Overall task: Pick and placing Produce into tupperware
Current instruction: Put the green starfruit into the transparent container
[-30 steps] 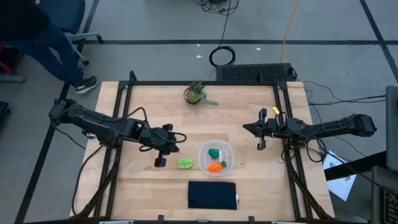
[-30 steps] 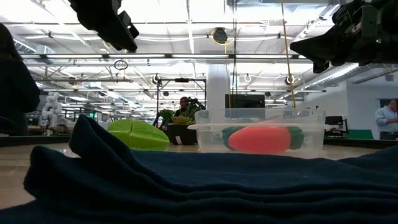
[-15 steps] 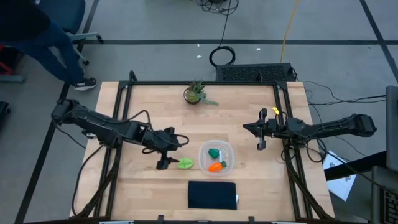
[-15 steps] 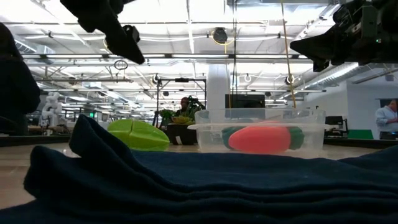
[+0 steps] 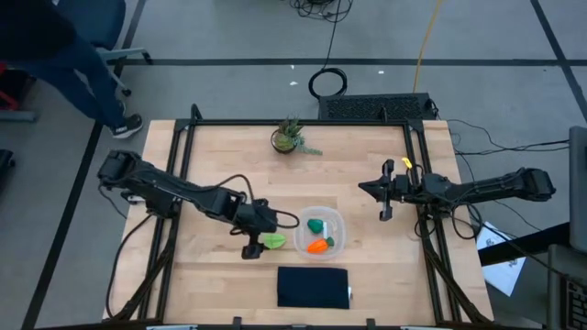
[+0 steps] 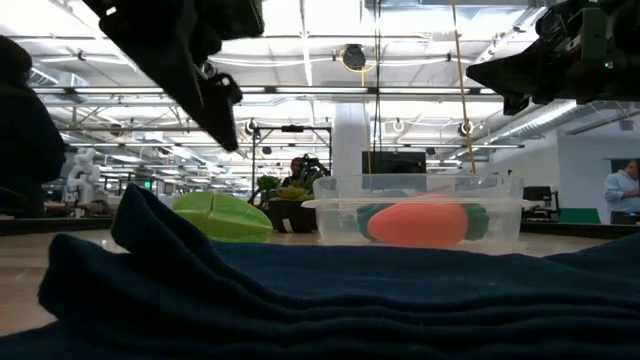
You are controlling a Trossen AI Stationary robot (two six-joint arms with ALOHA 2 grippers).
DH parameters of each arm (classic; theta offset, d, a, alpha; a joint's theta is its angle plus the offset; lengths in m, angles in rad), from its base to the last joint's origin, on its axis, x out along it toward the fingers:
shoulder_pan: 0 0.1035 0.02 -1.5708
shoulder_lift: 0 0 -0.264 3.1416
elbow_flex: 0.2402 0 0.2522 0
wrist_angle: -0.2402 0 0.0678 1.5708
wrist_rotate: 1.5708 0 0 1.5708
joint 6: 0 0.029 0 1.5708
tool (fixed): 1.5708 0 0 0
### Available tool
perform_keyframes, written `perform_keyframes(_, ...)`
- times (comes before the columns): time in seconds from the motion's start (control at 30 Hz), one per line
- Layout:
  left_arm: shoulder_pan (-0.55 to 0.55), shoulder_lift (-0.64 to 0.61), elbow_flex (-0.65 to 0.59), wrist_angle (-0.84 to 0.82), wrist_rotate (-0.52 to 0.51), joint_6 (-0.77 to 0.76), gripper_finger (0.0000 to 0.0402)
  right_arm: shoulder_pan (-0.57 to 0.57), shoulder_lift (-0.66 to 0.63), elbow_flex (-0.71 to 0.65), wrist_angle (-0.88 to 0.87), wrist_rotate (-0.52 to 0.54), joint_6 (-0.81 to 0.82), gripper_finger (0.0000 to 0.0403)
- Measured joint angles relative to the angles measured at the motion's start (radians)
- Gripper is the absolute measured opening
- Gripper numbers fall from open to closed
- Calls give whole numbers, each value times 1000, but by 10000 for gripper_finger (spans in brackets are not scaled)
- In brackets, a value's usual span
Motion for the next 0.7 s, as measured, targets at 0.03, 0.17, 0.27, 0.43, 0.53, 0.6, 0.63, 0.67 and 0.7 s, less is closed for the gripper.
perform_keyframes(0.03, 0, 16, 7, -13, 8, -15, 358, 0, 0, 0, 0, 0, 4, 0)
perform_keyframes(0.17, 6, 62, 21, -67, 13, -58, 370, 0, 0, 0, 0, 0, 16, 0)
perform_keyframes(0.27, 8, 85, 22, -62, 23, -80, 380, 0, 0, 0, 0, 0, 16, 0)
perform_keyframes(0.43, 3, 108, 23, -49, 19, -80, 385, 0, 0, 0, -2, 0, 16, 0)
perform_keyframes(0.53, 3, 125, 23, -26, 9, -77, 385, 0, 0, 0, -1, 0, 16, 0)
perform_keyframes(0.6, 3, 130, 23, -21, 5, -76, 386, 0, 0, 0, -1, 0, 16, 0)
perform_keyframes(0.63, 3, 135, 23, -21, -1, -77, 386, 0, 0, 0, -2, 0, 18, 0)
perform_keyframes(0.67, 6, 144, 24, -8, -5, -77, 386, 0, 0, 0, -4, 0, 22, 0)
perform_keyframes(0.7, 8, 153, 25, 0, -5, -77, 386, 0, 1, 0, -5, 0, 23, 0)
